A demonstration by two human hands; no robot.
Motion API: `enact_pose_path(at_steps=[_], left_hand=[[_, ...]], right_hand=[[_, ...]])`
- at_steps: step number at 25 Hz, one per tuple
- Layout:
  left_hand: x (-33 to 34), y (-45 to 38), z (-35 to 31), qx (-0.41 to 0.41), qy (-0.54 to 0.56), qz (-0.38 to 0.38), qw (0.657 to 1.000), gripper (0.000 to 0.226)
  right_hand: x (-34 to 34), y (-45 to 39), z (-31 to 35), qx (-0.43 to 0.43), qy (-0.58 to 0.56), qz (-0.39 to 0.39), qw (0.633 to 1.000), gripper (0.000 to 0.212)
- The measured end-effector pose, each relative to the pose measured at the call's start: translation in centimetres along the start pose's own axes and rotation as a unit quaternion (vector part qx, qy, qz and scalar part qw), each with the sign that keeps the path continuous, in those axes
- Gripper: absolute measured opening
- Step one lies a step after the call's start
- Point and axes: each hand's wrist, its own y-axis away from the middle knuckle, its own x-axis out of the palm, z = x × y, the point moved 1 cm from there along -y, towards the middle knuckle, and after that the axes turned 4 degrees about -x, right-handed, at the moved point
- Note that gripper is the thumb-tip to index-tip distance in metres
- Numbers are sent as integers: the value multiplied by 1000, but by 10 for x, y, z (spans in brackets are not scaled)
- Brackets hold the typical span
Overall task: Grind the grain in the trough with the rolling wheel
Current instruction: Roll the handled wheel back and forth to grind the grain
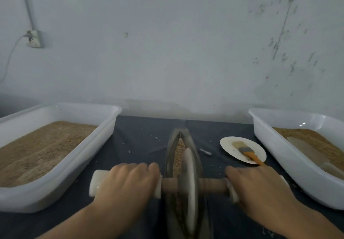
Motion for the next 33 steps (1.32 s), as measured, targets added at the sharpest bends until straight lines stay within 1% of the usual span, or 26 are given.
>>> enact_pose_path(at_steps=[1, 2, 3, 4, 6, 7, 9, 10, 11, 13, 14, 15, 16, 17, 18, 19, 20, 21, 23, 25, 26, 28, 30, 31, 33], left_hand=[[-9, 3, 0, 6, -18, -1, 1000, 63], [-8, 0, 1, 0, -37, 40, 999, 63], [-1, -8, 1, -18, -39, 70, 997, 56], [6, -22, 4, -52, -33, 97, 993, 44], [24, -60, 14, -90, -56, 83, 991, 21], [30, -79, 20, -106, -67, 76, 989, 16], [33, -100, 24, -137, -66, 70, 986, 15], [34, -100, 23, -137, -59, 61, 987, 15], [31, -95, 22, -132, -48, 70, 988, 16], [23, -62, 16, -103, -15, 88, 991, 21], [14, -37, 10, -73, -6, 69, 995, 29], [4, -14, 3, -36, -2, 39, 999, 43], [-5, 4, -2, -23, 19, 18, 999, 56], [-13, 13, -2, -19, 11, 11, 1000, 63], [-13, 14, 2, -24, -9, 42, 999, 62], [-6, 9, 4, -37, -14, 76, 996, 54], [2, -2, 6, -71, -9, 123, 990, 44], [11, -20, 10, -90, -7, 115, 989, 35], [29, -66, 24, -92, -42, 73, 992, 20], [39, -104, 35, -117, -48, 64, 990, 11], [41, -114, 36, -128, -46, 63, 989, 11], [38, -110, 32, -129, -55, 67, 988, 16], [33, -78, 24, -108, -40, 71, 991, 26], [27, -54, 19, -92, -24, 74, 993, 32], [9, -12, 9, -39, -13, 47, 998, 54]], right_hand=[[0, 2, -2, 0, -10, 13, 1000, 30], [0, -2, -1, 8, -16, 20, 1000, 32], [1, -10, 0, 20, -13, 10, 1000, 35], [2, -23, 0, 31, 4, -19, 999, 38], [4, -58, -5, 48, 45, -91, 994, 41], [0, -75, -8, 53, 44, -102, 992, 36], [-6, -94, -11, 74, 36, -104, 991, 27], [-5, -96, -12, 80, 35, -106, 991, 27], [-4, -88, -12, 76, 31, -102, 991, 29], [0, -51, -5, 21, 27, -91, 995, 40], [0, -29, 0, -26, 32, -105, 994, 47], [-5, -7, 7, -57, 30, -116, 991, 55], [-11, 8, 9, -81, 30, -151, 985, 60], [-17, 14, 8, -91, 42, -176, 979, 62], [-21, 12, 8, -85, 40, -169, 981, 62], [-23, 6, 8, -80, 48, -144, 985, 59], [-20, -6, 8, -66, 52, -99, 992, 55], [-12, -26, 3, -44, 61, -96, 992, 48], [-2, -68, -9, 27, 52, -90, 994, 33], [-1, -100, -17, 69, 55, -100, 991, 25], [-2, -109, -18, 78, 47, -99, 991, 24], [1, -105, -17, 80, 30, -90, 992, 23], [4, -72, -8, 65, 13, -72, 995, 24], [5, -50, -1, 41, 2, -74, 996, 28], [-3, -11, 10, 3, -9, -84, 996, 41]])
